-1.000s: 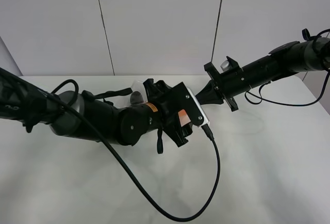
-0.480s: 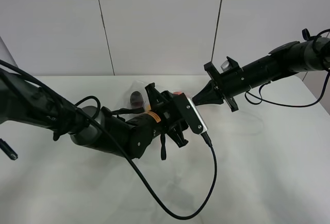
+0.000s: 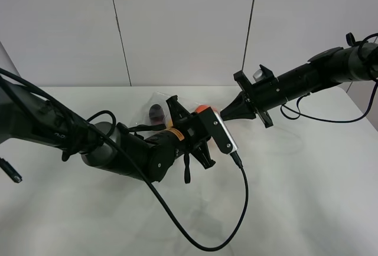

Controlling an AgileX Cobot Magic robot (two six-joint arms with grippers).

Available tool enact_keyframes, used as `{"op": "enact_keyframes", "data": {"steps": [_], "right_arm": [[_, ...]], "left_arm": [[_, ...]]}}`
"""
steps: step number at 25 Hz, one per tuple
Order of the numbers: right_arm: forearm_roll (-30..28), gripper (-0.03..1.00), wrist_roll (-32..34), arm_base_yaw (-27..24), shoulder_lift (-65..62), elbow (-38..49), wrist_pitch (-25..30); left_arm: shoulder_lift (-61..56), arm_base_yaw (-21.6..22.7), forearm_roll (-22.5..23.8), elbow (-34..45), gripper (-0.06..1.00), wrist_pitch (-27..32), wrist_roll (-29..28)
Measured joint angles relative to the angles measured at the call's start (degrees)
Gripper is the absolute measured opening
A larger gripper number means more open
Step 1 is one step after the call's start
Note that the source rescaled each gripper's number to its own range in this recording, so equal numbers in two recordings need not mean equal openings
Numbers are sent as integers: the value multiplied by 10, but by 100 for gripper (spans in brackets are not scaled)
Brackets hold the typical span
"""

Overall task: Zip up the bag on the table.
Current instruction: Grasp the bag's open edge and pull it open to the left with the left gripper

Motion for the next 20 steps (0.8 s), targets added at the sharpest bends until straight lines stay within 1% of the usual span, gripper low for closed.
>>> {"op": "enact_keyframes", "data": {"steps": [3,6,9,12,15,17,20], "right_arm": [[3,0,0,0,0,0,0],[4,0,0,0,0,0,0],[5,0,2,0,0,0,0],[9,0,2,0,0,0,0],[9,0,2,0,0,0,3],[9,0,2,2,0,0,3],[9,0,2,5,0,0,2]], "left_arm": [[0,0,0,0,2,0,-1],[0,0,-3,0,1,0,-15],[0,-2,-23,0,0,0,-15],[-3,-5,-52,1,0,-3,17],[-8,-5,-57,15,0,-12,53],[-10,-5,-57,31,0,-31,68],[-10,-5,-57,65,0,-76,76]]}}
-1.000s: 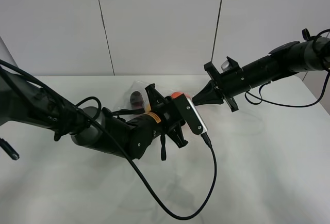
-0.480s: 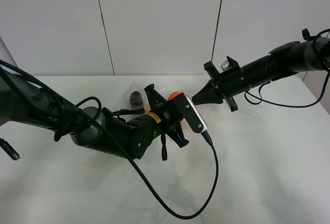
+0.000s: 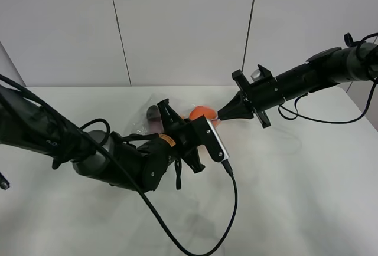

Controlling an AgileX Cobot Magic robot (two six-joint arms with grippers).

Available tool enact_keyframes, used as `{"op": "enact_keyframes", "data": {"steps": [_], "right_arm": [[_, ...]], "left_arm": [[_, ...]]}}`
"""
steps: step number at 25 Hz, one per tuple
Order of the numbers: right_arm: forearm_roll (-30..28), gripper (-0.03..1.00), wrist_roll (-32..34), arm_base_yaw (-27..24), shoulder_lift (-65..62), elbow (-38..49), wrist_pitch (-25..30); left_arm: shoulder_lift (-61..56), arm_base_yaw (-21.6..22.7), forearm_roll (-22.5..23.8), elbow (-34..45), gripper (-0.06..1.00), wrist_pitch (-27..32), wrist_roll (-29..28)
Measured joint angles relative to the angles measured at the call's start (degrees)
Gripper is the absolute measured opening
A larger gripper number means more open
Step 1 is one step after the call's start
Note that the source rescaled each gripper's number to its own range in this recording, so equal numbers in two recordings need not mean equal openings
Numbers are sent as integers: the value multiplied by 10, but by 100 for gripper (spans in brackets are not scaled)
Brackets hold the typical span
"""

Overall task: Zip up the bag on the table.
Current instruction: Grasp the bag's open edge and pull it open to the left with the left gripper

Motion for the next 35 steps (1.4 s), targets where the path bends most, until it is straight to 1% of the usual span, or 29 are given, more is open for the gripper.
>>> {"op": "enact_keyframes", "data": {"steps": [3,7,10,13,15,24,35], "right_arm": [[0,0,0,1,0,0,-2],[0,0,0,1,0,0,-3],[-1,0,0,1,0,0,-3],[-1,0,0,1,0,0,-4],[-1,0,0,1,0,0,-6],[1,0,1,1,0,0,-10],[3,0,2,1,0,0,-16]], "left_arm": [[0,0,-2,35,0,-46,1],[0,0,-4,69,0,-85,2],[0,0,-17,86,0,-104,2],[0,6,-33,100,0,-111,3],[-1,18,-37,107,0,-111,4],[-1,99,-38,127,0,-112,4],[-1,194,-38,130,0,-124,4]]}}
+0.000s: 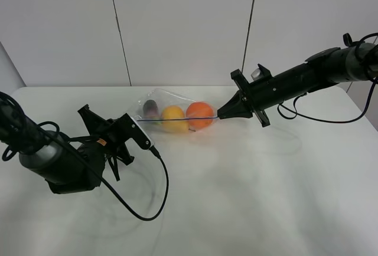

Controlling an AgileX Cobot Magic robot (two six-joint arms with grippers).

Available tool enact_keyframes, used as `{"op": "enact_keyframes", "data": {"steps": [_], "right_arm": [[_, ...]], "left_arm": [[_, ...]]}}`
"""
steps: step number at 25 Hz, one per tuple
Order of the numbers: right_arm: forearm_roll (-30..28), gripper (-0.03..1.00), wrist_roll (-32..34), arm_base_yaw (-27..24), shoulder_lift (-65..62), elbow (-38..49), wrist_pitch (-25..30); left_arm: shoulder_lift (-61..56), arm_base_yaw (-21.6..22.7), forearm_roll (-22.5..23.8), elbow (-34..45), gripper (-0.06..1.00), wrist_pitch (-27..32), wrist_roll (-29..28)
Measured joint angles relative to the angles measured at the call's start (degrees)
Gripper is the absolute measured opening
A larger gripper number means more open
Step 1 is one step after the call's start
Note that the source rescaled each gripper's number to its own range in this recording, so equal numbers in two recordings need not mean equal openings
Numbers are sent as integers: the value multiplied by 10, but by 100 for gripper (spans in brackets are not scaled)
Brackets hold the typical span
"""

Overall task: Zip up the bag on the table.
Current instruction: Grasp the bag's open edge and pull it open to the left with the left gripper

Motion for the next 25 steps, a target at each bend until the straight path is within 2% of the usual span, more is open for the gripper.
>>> {"op": "enact_keyframes", "data": {"steps": [7,14,25], "right_arm": [[0,0,0,0,0,0,-1],[1,0,0,-1,0,0,-2],[2,0,0,-1,0,0,-2]], "left_arm": [[0,41,32,0,0,0,0],[0,54,56,0,0,0,0],[0,58,64,0,1,0,0]]}}
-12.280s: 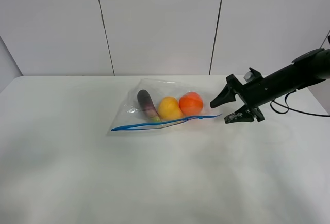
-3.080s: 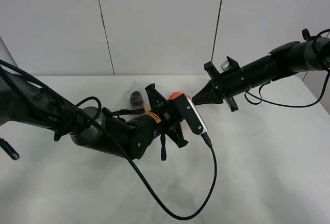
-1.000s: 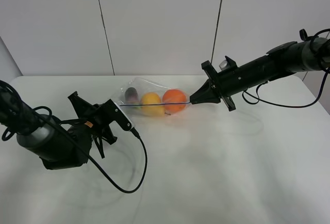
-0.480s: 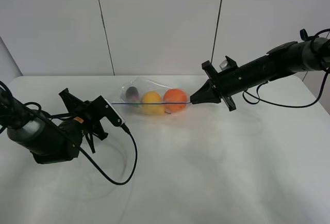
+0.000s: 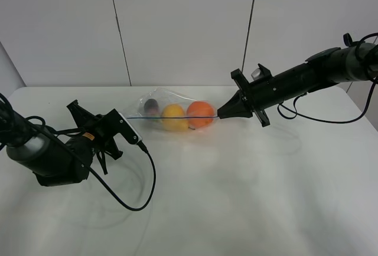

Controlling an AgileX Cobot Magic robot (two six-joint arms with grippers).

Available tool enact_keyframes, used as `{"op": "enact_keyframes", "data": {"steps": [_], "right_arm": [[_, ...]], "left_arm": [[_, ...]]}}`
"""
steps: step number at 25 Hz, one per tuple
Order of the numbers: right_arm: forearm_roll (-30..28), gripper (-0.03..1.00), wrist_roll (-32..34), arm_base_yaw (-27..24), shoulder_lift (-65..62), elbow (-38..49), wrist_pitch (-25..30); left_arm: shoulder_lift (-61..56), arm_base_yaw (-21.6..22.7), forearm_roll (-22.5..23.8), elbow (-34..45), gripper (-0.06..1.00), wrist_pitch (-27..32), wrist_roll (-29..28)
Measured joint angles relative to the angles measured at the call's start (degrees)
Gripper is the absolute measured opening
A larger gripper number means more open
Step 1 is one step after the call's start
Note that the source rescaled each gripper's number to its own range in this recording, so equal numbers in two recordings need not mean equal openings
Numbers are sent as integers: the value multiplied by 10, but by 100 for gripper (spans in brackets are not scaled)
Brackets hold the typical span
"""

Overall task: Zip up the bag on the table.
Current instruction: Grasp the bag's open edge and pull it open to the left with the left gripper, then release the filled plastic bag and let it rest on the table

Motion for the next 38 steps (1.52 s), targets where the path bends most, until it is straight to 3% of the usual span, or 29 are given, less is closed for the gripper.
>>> {"op": "enact_keyframes", "data": {"steps": [3,8,11,20,24,28,32,38], "right_arm": [[-6,0,0,-1,0,0,-1],[-8,0,0,-1,0,0,-3],[-8,0,0,-1,0,0,-3],[-9,0,0,-1,0,0,-3],[-9,0,0,-1,0,0,-3],[-9,0,0,-1,0,0,-3],[-10,0,0,-1,0,0,-3],[-8,0,0,-1,0,0,-3]], "left_arm": [[0,5,-18,0,14,0,-14],[0,8,-29,0,73,-3,-76],[0,8,-46,0,90,-6,-89],[-3,62,-97,0,95,-46,-100],[-24,92,-97,0,95,-47,-154],[-65,124,-88,-1,93,-8,-242],[-105,164,-23,-9,91,83,-345],[-119,203,180,-67,90,334,-484]]}}
